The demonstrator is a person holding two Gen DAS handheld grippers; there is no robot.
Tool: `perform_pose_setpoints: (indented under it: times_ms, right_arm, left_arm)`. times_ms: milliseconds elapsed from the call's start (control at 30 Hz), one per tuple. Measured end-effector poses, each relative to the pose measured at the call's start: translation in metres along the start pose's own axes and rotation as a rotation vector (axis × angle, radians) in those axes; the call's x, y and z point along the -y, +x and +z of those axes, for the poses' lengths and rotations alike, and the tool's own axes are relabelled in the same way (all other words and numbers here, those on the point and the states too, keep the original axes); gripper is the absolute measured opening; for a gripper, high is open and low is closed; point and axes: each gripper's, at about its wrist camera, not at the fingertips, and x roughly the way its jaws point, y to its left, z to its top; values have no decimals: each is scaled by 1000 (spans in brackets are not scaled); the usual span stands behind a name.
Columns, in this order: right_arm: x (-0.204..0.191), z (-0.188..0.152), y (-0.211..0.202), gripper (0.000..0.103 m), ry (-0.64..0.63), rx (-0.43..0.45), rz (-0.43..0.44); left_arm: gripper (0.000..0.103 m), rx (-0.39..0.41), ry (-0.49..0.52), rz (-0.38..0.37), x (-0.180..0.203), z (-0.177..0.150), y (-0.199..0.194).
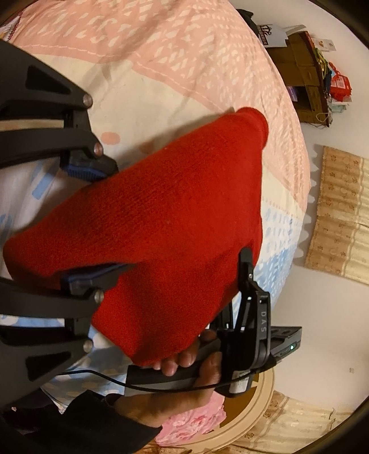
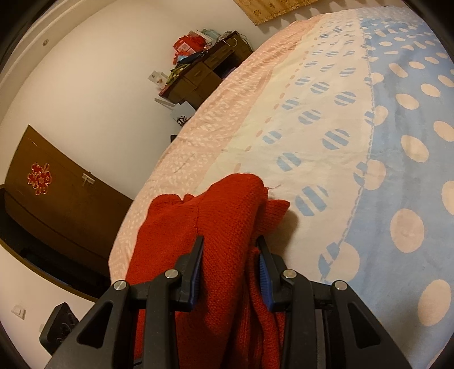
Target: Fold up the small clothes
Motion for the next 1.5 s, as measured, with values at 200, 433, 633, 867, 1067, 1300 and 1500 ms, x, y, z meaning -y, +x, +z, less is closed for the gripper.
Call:
perform_pose_setpoints:
  times_ms: [200,433,633,867,1067,1300,1500]
  right_arm:
    - [4,-7,-2,36,-11,5,-40]
    - [0,-9,-3,44,-21,14,-81]
    - [-3,-9,-6,50,-41,7,-132]
    - [-15,-22,-62,50,-78,144,-170]
    - [-44,-50,-94,50,-147,178,-104]
    - [-51,-88,-64,33,-228,31,-262]
    - [-16,-95,-66,33,-94,22,-223]
  left_arm:
    - [59,-5,11,15,3,-2,-1]
    - [65,-11,43,53,8,-4,-6]
    - [73,-19,62,78,8,-3,-15]
    - [91,61,70,117,2,9,-41]
    - [93,127,58,216,-13,32,-32]
    - [94,95,61,287,-20,35,2]
    - [101,113,49,287,-14,23,4]
